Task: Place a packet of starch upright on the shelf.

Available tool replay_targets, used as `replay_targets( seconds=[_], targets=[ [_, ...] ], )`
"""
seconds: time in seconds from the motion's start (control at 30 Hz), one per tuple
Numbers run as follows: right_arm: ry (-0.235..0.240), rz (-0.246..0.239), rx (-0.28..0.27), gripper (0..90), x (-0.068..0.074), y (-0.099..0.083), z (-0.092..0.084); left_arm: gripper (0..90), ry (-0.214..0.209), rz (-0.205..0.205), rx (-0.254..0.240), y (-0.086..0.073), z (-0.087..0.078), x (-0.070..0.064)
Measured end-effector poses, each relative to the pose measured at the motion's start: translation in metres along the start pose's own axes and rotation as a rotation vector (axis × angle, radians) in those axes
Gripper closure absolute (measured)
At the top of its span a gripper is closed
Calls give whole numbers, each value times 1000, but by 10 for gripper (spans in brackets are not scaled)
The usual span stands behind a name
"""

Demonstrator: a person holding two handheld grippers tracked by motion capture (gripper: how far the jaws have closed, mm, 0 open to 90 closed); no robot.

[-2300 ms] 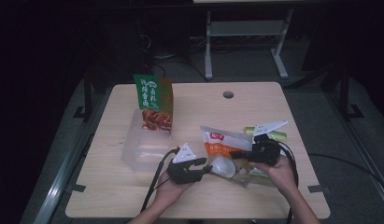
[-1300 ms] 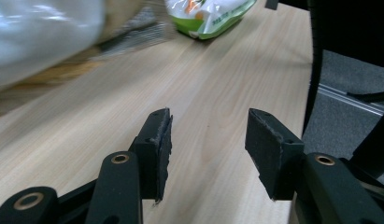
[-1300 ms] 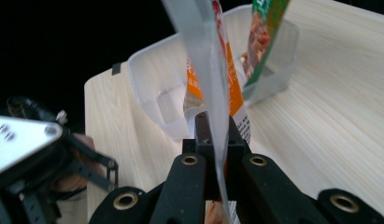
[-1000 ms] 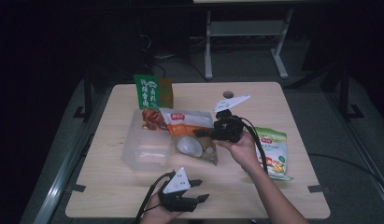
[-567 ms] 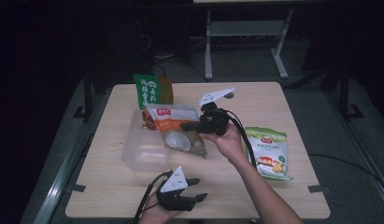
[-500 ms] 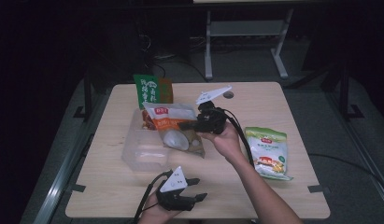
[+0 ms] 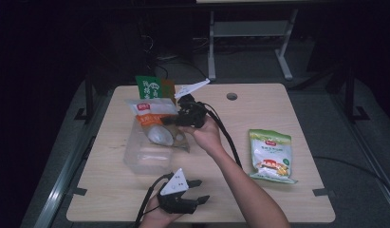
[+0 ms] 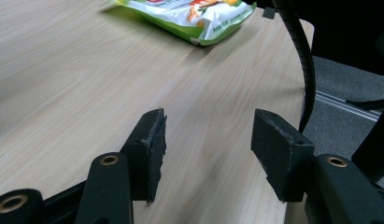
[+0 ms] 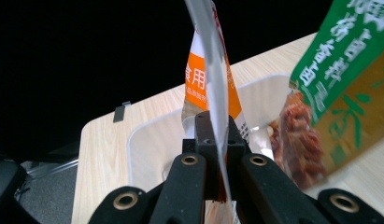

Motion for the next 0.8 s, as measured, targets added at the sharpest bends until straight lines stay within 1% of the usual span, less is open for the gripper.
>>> replay_targets(
  seconds=[0.13,0.2,0.23,0.33,0.4,0.43,0.6,0.67,0.77,0.8],
  targets=[
    [-2,-18,13,900,-1,3,21,446,3,-8,-8,1,-3,2],
    [4,-11,14,900,-3,3,30,446,4,-9,-10,1,-4,3],
    [3,-12,13,900,-4,2,35,446,4,-12,-17,2,-4,3],
    [11,7,6,900,-7,0,47,443,8,-28,-23,3,-4,2],
    [16,13,1,900,-9,-2,54,443,4,-25,-25,3,-4,2],
    [15,13,0,900,-10,-4,57,443,3,-13,-21,3,-4,2],
    [25,42,-4,900,-13,-11,69,441,-1,-14,-19,3,-3,1],
    [31,39,-7,900,-13,-14,73,440,-2,-11,-22,4,-4,1],
    [29,38,3,900,-13,-20,77,440,-3,-12,-27,4,-4,1],
    [34,47,0,900,-13,-22,77,440,-3,-10,-25,4,-4,1]
  ],
)
Point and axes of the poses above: each handheld gripper's, and its own axes: z roughly forward along the jaws, y roughly out of its top, x roughly to its left, the point moved 10 cm from there along z, roughly forward along the jaws, and after that the axes turned 9 degrees about -x, right-handed, at the moved point
